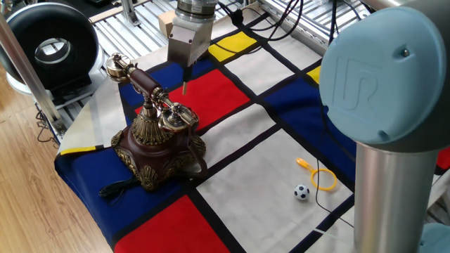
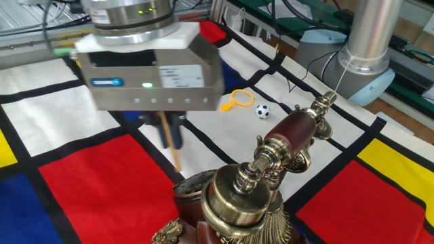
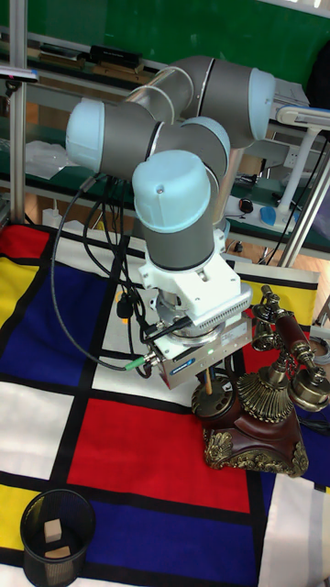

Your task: Dial a number on an old rotary phone

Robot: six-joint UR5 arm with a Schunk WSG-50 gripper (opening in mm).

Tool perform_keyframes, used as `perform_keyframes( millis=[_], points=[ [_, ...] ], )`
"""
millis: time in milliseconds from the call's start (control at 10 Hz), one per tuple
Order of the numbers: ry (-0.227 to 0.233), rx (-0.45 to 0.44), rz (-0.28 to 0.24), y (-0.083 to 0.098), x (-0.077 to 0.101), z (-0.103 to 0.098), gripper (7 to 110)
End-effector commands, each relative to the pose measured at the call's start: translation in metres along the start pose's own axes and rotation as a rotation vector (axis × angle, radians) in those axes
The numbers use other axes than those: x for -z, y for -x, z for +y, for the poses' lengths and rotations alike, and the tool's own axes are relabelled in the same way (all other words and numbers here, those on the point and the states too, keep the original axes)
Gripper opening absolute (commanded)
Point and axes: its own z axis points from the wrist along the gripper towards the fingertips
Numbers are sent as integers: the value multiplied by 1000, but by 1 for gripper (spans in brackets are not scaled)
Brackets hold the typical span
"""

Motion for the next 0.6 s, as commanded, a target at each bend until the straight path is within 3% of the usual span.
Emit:
perform_keyframes(
  millis=[0,300,500],
  points=[
    [72,-35,13,-3,1,19,7],
    [95,-40,24,-1,-3,20,7],
    [157,-25,-6,1,-4,24,7]
  ],
)
